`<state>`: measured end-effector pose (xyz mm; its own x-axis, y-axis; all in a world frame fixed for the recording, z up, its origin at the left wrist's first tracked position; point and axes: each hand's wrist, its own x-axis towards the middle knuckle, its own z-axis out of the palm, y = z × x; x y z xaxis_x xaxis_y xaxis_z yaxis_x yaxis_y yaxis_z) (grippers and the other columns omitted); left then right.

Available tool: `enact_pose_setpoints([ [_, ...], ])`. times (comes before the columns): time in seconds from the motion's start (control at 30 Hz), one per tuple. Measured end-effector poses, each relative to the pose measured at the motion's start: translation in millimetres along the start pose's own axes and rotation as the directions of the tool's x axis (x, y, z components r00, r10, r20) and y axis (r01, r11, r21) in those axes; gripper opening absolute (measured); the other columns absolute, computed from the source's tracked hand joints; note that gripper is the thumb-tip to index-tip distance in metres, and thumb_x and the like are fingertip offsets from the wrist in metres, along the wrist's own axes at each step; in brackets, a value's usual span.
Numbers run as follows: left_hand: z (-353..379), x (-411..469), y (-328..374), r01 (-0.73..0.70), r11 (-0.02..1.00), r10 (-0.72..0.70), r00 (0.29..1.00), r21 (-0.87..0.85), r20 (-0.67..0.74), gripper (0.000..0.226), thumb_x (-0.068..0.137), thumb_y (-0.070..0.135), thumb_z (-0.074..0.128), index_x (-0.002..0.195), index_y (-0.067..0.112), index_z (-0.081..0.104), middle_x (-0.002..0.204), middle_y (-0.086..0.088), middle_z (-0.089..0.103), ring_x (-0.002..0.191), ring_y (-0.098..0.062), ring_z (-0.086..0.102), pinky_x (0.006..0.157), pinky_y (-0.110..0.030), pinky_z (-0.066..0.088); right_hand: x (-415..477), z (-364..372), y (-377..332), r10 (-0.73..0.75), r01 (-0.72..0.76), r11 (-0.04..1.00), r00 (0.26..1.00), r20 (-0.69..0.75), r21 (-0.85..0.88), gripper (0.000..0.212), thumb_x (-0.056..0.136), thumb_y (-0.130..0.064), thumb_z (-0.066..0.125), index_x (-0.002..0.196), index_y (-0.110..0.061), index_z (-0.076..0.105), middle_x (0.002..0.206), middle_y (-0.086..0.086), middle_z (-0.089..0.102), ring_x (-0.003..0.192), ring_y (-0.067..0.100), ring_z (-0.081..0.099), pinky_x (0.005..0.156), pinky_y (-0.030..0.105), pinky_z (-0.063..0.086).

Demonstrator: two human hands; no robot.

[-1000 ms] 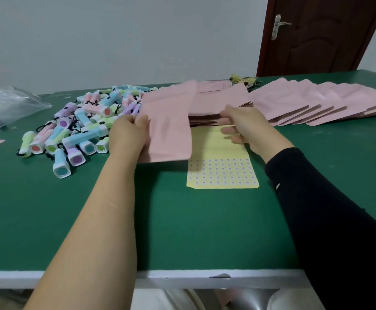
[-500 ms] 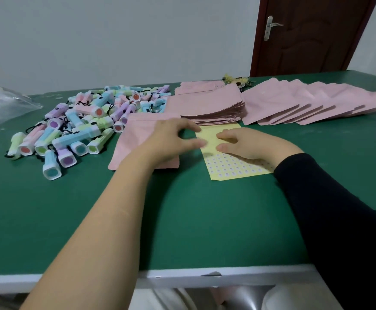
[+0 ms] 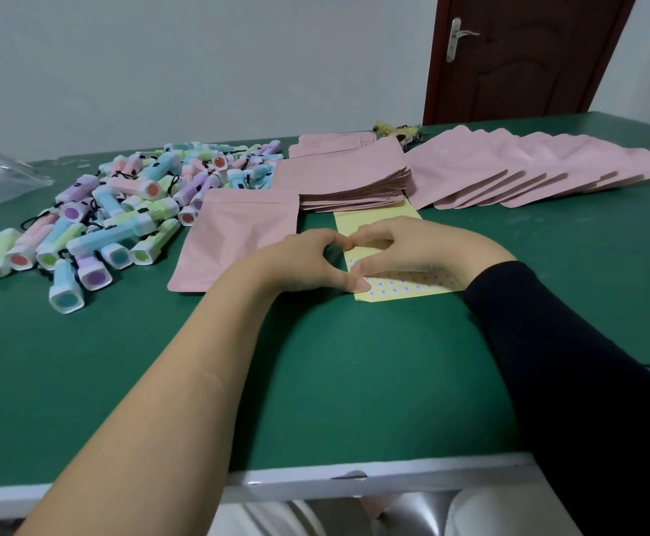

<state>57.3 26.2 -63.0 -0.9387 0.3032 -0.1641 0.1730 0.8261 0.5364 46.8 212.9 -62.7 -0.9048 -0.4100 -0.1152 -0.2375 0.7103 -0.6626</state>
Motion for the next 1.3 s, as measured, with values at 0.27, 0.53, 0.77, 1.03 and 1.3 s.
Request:
enact_pose_setpoints([
  [0.27,-2,-6,2,-0.010,1.000,0.011,1.000,0.017,-0.011,0.068,0.082,0.059,0.066,0.141,0.032,0.045,0.142,0.006,0.047,0.119,-0.011,0.045,0.096,-0.027,0.034,-2,-1,3,0.004,-0.004,1.000,1.000,0.002,-0.009,0.068,0.075,-0.051,0.077,0.136,-0.038,0.053,0.149,-0.012,0.044,0.136,0.008,0.040,0.114,0.038,0.031],
  [0.53,0,-5,1,-0.002,1.000,0.001,0.997,-0.011,-0.075,0.050,0.082,0.049,0.073,0.125,0.033,0.054,0.117,0.010,0.048,0.111,-0.010,0.044,0.092,-0.026,0.034,1,7,3,-0.045,0.043,0.999,0.975,-0.218,-0.011,0.025,0.076,-0.037,0.080,0.095,-0.026,0.068,0.110,-0.009,0.066,0.105,0.015,0.062,0.094,0.040,0.051],
  [0.77,5,1,0,-0.023,0.999,0.018,0.987,-0.031,-0.157,0.027,0.086,0.042,0.072,0.107,0.030,0.059,0.111,0.005,0.054,0.105,-0.015,0.049,0.089,-0.028,0.039,5,5,7,-0.131,0.111,0.990,0.944,-0.302,-0.084,0.015,0.079,-0.038,0.077,0.076,-0.026,0.068,0.084,-0.011,0.068,0.084,0.009,0.062,0.076,0.033,0.051],
  [1.03,10,5,1,-0.014,0.999,0.004,0.965,-0.039,-0.262,0.018,0.092,0.037,0.065,0.080,0.027,0.057,0.080,0.012,0.050,0.083,-0.015,0.047,0.067,-0.027,0.034,3,4,2,-0.159,0.148,0.987,0.940,-0.300,-0.059,0.015,0.083,-0.039,0.073,0.074,-0.028,0.068,0.076,-0.008,0.069,0.070,0.011,0.061,0.067,0.032,0.051],
  [1.3,11,5,2,0.020,0.999,-0.032,0.965,-0.046,-0.262,0.032,0.096,0.042,0.058,0.069,0.025,0.051,0.071,0.004,0.048,0.068,-0.015,0.044,0.062,-0.029,0.033,0,6,-5,-0.195,0.218,0.975,0.923,-0.331,0.033,0.009,0.080,-0.028,0.076,0.082,-0.032,0.069,0.090,-0.020,0.066,0.094,-0.006,0.056,0.071,0.014,0.038],
])
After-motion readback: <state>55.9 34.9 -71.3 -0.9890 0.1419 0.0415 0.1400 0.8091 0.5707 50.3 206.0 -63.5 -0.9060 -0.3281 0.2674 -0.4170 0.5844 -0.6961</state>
